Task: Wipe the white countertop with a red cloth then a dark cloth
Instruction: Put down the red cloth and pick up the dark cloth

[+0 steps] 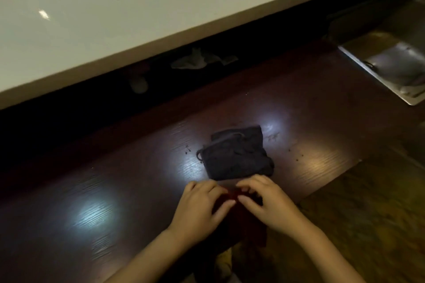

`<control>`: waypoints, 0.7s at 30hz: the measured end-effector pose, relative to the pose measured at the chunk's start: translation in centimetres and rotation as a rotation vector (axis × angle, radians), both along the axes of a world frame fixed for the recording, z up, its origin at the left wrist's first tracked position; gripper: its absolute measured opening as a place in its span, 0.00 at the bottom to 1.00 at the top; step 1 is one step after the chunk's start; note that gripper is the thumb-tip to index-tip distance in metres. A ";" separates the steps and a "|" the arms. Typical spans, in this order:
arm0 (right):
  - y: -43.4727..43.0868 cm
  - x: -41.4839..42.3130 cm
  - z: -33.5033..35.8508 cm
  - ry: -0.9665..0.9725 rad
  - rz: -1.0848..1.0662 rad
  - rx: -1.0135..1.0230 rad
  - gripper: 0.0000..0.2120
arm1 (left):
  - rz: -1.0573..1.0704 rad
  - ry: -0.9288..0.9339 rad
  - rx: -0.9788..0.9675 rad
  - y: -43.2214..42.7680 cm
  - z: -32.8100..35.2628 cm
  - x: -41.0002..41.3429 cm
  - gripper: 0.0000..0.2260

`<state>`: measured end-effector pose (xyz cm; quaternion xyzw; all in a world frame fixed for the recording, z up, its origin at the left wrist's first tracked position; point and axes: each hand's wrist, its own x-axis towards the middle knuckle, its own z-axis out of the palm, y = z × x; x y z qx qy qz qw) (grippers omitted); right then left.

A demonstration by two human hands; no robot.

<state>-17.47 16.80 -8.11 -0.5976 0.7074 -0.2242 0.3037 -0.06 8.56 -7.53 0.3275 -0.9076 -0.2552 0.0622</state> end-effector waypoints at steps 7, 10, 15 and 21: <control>-5.3 -3.8 -1.0 0.436 -0.006 0.068 0.30 | 0.043 -0.193 -0.106 -4.5 -1.6 -5.0 0.28; -5.9 -4.1 -1.7 0.469 0.032 0.038 0.28 | -0.006 -0.301 -0.148 -5.2 -2.2 -5.7 0.30; -7.0 -3.4 -1.6 0.491 0.013 -0.030 0.19 | -0.031 -0.379 -0.209 -5.6 -2.2 -5.9 0.24; -11.9 -5.8 5.8 0.273 0.069 -0.139 0.14 | 0.163 -0.053 -0.144 -8.9 4.8 -4.9 0.17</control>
